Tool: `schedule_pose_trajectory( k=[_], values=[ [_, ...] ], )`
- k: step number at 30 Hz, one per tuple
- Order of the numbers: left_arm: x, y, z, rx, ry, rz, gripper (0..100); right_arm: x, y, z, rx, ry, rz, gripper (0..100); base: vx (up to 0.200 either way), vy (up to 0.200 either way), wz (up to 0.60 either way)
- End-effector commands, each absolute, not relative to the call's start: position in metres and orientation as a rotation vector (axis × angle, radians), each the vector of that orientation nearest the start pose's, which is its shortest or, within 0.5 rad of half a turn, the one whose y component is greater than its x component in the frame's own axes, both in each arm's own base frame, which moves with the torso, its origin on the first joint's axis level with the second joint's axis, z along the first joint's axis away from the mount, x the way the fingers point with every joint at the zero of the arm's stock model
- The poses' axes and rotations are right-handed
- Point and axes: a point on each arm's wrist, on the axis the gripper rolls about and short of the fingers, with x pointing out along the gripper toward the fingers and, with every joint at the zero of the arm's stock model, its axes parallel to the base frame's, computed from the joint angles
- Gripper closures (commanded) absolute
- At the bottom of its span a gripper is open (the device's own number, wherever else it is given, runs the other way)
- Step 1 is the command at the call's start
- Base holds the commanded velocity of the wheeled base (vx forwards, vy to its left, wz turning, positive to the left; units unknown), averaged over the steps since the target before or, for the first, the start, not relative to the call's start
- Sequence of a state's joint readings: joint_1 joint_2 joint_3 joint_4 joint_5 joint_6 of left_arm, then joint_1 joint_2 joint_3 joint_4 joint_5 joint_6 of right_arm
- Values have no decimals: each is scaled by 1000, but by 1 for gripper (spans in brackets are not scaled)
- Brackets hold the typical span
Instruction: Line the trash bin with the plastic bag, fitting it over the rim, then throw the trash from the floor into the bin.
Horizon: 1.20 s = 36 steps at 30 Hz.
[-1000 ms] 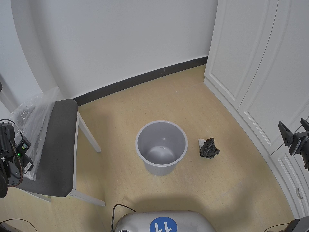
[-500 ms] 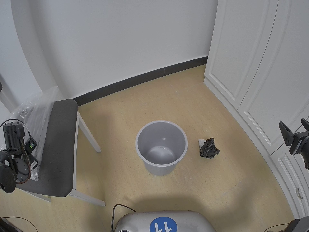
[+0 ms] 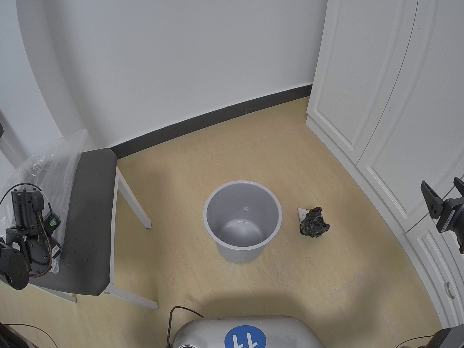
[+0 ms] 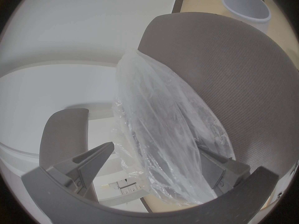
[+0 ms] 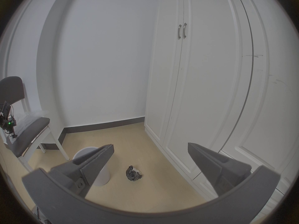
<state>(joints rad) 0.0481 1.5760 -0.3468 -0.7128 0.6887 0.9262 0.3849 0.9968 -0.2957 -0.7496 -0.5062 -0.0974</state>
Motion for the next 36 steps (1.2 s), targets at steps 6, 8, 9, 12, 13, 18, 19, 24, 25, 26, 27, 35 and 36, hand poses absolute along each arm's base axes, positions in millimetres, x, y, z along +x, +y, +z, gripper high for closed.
schedule_pose_trajectory(
  k=[6, 8, 9, 12, 13, 18, 19, 24, 25, 26, 27, 35, 36],
  values=[
    [220, 20, 105, 1035, 782, 431, 0, 114, 35, 201, -77, -36, -122, 0, 0, 0, 0],
    [221, 20, 103, 1035, 778, 433, 0, 114, 34, 201, -77, -36, -123, 0, 0, 0, 0],
    [223, 20, 101, 1034, 772, 436, 0, 114, 34, 201, -77, -36, -123, 0, 0, 0, 0],
    [223, 20, 100, 1044, 761, 439, 0, 114, 34, 201, -76, -37, -123, 0, 0, 0, 0],
    [223, 21, 99, 1053, 764, 437, 100, 114, 34, 201, -78, -37, -123, 0, 0, 0, 0],
    [220, 22, 102, 1071, 763, 441, 100, 114, 35, 201, -78, -36, -123, 0, 0, 0, 0],
    [219, 22, 102, 1070, 762, 441, 100, 114, 35, 201, -80, -33, -121, 0, 0, 0, 0],
    [212, 21, 107, 1066, 739, 449, 100, 114, 35, 201, -80, -32, -121, 0, 0, 0, 0],
    [211, 20, 108, 1065, 734, 450, 100, 114, 35, 201, -79, -32, -123, 0, 0, 0, 0],
    [206, 20, 111, 1063, 721, 456, 100, 115, 35, 200, -81, -30, -121, 0, 0, 0, 0],
    [203, 20, 114, 1061, 709, 461, 100, 115, 35, 200, -80, -29, -123, 0, 0, 0, 0],
    [174, 13, 137, 1021, 555, 466, 100, 117, 36, 199, -82, -22, -119, 0, 0, 0, 0],
    [169, 11, 141, 1016, 516, 453, 100, 117, 36, 199, -81, -21, -119, 0, 0, 0, 0]
  ],
)
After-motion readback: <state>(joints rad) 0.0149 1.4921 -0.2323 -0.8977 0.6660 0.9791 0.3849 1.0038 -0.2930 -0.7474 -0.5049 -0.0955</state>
